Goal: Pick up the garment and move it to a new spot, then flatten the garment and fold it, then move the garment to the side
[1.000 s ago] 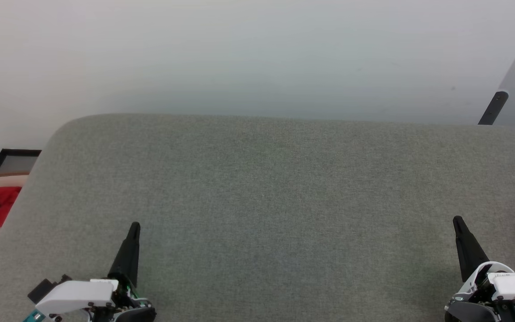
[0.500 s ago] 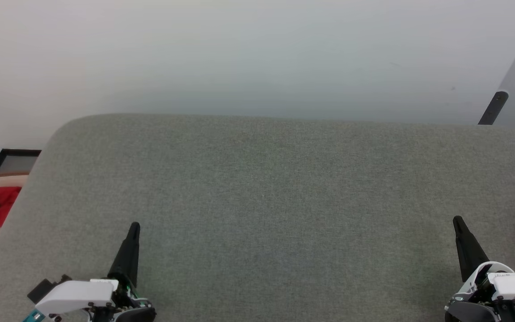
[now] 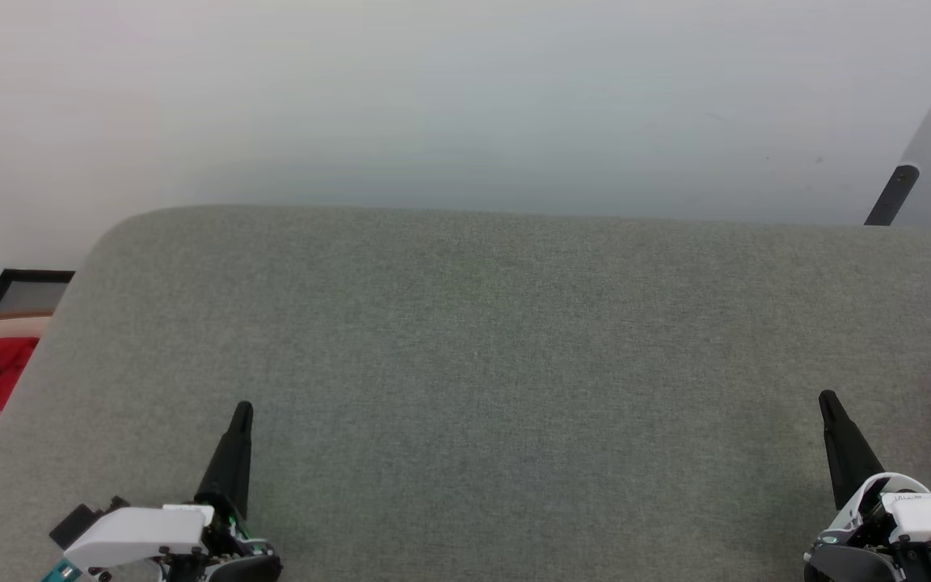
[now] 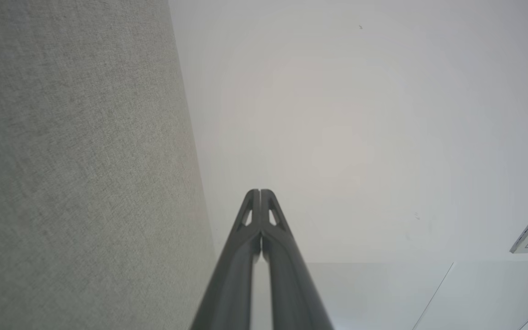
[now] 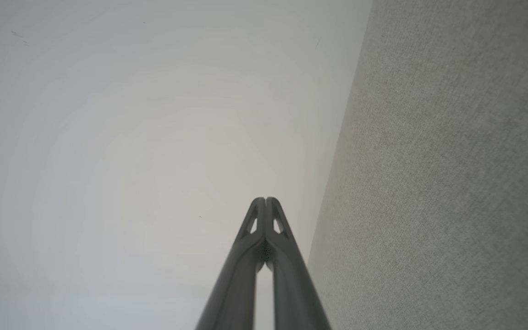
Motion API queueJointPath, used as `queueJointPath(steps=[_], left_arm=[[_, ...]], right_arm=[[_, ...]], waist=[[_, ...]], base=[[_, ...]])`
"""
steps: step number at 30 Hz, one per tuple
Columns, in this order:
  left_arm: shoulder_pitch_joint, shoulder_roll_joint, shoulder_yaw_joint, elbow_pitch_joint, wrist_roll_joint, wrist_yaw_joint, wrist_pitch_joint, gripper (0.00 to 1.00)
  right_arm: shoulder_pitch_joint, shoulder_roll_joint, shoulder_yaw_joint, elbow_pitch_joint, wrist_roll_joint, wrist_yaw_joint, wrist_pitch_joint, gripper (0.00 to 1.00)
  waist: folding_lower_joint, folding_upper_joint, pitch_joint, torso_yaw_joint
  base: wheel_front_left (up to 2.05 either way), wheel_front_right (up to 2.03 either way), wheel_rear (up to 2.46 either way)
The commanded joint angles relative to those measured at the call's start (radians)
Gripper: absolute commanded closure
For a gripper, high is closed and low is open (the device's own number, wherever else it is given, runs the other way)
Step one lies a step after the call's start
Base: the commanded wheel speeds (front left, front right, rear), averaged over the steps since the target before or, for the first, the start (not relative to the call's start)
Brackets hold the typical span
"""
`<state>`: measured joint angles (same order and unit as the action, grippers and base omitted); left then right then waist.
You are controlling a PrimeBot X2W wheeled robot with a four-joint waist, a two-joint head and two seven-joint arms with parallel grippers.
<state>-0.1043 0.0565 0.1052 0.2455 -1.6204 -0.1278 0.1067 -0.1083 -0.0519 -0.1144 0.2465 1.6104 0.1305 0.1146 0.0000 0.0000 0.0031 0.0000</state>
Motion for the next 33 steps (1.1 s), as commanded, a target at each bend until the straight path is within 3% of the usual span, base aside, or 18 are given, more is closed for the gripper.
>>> queueJointPath(steps=[1,33], left_arm=[[-0.010,-0.001,0.003,0.001,0.002,-0.005,0.005,1.00],[-0.010,-0.004,0.006,0.001,0.005,-0.005,0.006,1.00]], right_arm=[[-0.003,0.003,-0.001,0.000,0.003,0.000,0.002,1.00],[-0.003,0.004,-0.001,0.000,0.003,0.000,0.002,1.00]], waist=[[0.0000,0.0000,0.000,0.000],[0.0000,0.0000,0.000,0.000]], base=[[0.00,0.00,0.00],[0.00,0.00,0.00]])
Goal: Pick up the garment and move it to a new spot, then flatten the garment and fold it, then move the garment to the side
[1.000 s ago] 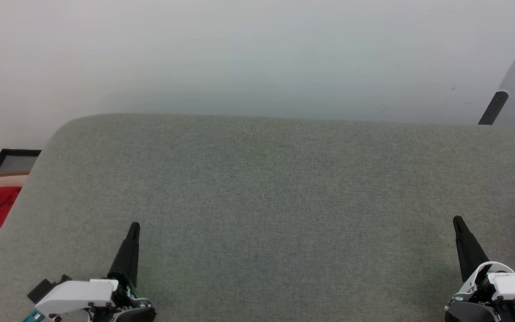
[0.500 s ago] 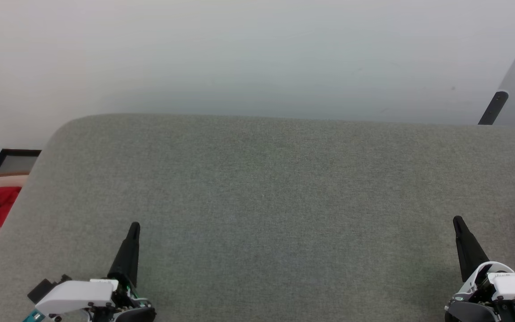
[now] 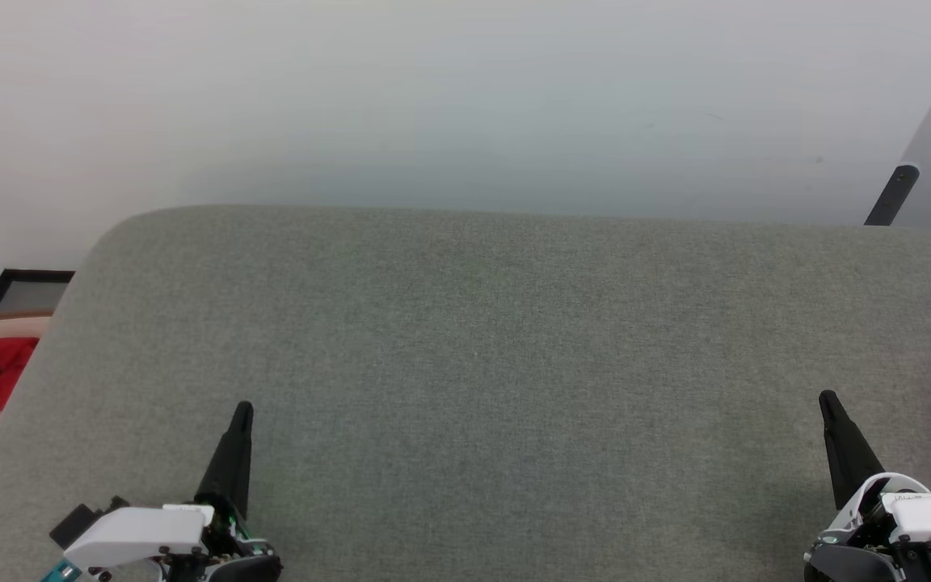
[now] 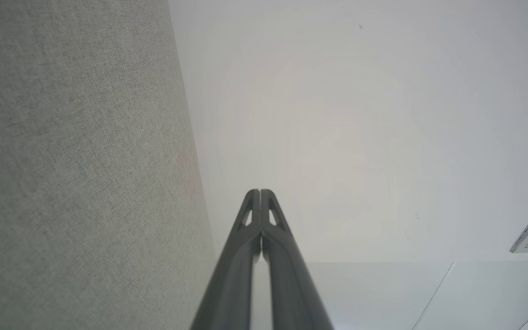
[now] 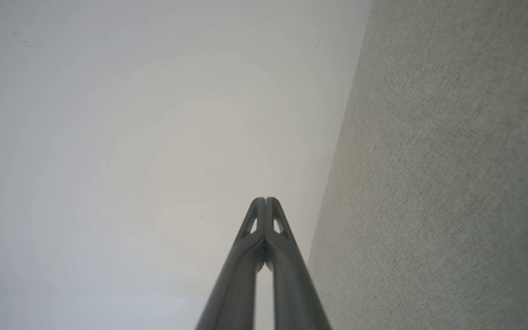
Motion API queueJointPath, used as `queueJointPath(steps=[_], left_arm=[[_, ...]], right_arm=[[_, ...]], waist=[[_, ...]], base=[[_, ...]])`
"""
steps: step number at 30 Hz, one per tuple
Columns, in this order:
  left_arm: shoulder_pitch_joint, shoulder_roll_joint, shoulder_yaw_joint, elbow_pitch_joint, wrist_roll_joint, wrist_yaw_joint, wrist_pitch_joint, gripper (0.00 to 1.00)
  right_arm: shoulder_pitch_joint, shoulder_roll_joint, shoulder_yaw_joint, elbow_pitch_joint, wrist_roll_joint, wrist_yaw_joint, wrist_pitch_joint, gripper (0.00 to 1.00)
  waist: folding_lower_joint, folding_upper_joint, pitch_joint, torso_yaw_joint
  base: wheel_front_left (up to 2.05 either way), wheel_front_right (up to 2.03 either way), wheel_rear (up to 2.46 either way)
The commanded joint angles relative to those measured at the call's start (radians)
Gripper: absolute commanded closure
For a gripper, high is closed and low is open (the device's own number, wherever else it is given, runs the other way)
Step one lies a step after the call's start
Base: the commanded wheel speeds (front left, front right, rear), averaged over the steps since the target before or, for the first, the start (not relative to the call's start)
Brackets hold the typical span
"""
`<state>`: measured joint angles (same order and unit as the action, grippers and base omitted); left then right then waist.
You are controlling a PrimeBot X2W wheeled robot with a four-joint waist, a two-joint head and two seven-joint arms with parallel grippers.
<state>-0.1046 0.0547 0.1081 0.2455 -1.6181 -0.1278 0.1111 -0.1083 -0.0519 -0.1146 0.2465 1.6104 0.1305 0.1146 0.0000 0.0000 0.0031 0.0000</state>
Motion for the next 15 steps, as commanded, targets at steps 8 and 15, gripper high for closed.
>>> queueJointPath(steps=[8,15], left_arm=[[-0.010,-0.002,0.004,0.001,0.004,-0.005,0.003,1.00],[-0.010,-0.002,0.004,0.001,0.005,-0.005,0.003,1.00]], right_arm=[[-0.003,0.004,-0.001,0.000,0.003,0.000,0.002,1.00],[-0.003,0.004,-0.001,0.000,0.003,0.000,0.002,1.00]], waist=[[0.0000,0.0000,0.000,0.000],[0.0000,0.0000,0.000,0.000]], base=[[0.00,0.00,0.00],[0.00,0.00,0.00]])
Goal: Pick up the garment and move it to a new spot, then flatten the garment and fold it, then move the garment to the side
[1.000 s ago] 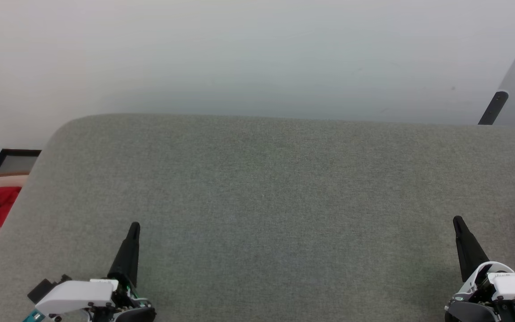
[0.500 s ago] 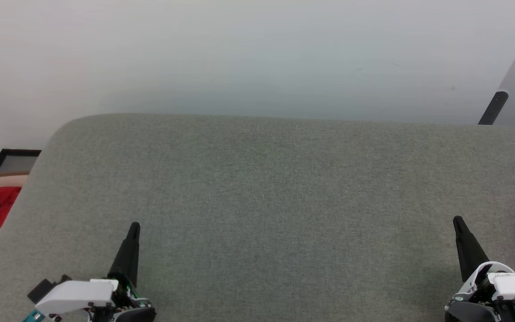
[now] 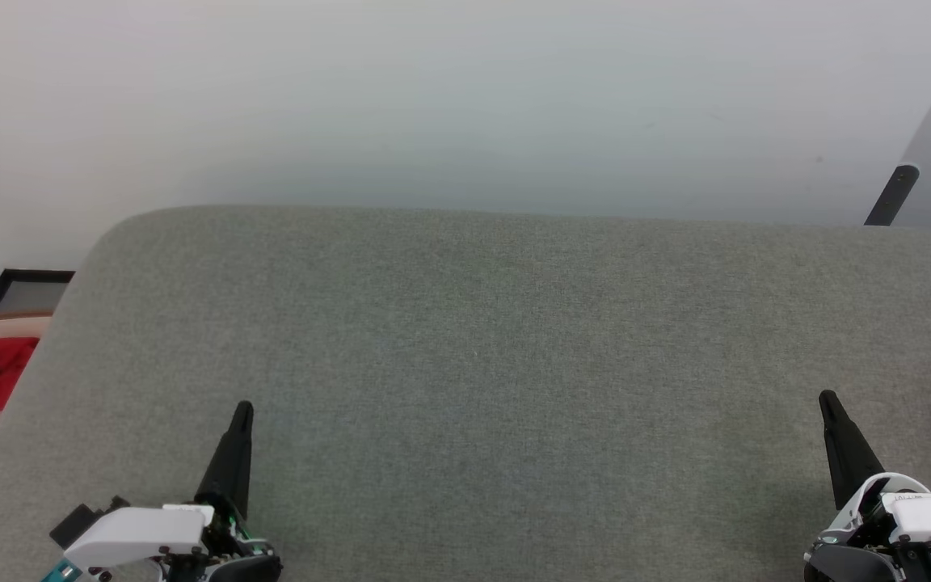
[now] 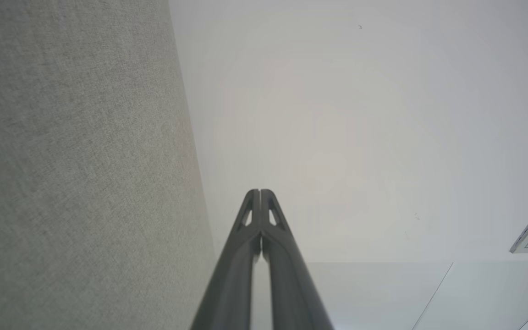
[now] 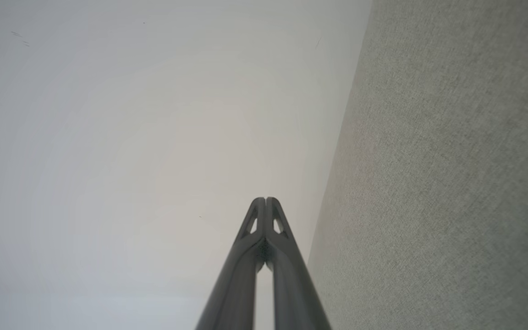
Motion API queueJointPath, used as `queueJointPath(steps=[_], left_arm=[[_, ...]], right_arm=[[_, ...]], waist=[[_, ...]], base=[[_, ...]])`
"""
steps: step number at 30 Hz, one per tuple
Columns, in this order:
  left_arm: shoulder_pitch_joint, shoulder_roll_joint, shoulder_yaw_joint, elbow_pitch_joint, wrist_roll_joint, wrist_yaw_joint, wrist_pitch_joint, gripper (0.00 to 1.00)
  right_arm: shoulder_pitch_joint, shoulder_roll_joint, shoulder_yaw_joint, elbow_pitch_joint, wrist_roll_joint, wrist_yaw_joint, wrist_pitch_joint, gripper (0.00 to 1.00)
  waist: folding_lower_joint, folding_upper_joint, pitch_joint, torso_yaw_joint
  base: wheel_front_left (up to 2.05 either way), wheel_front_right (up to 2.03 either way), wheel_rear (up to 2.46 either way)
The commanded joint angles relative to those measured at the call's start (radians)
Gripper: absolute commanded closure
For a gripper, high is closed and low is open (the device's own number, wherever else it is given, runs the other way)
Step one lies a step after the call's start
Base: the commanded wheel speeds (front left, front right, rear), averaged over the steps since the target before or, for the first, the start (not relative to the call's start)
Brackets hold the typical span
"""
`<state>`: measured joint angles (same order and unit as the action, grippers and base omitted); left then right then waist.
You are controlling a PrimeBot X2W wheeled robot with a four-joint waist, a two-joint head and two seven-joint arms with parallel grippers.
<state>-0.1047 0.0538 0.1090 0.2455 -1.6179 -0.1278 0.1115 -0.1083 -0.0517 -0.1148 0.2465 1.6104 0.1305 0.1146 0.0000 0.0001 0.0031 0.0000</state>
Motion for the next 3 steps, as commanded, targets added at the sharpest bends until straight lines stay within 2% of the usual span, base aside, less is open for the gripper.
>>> queueJointPath(steps=[1,3], left_arm=[[-0.010,-0.001,0.003,0.001,0.005,-0.005,0.002,1.00],[-0.010,-0.001,0.004,0.001,0.005,-0.005,0.002,1.00]], right_arm=[[-0.003,0.003,0.000,0.000,0.003,0.000,0.002,1.00],[-0.003,0.003,0.000,0.000,0.003,0.000,0.002,1.00]], waist=[[0.0000,-0.0001,0.000,0.000],[0.0000,-0.0001,0.000,0.000]], base=[[0.00,0.00,0.00],[0.00,0.00,0.00]])
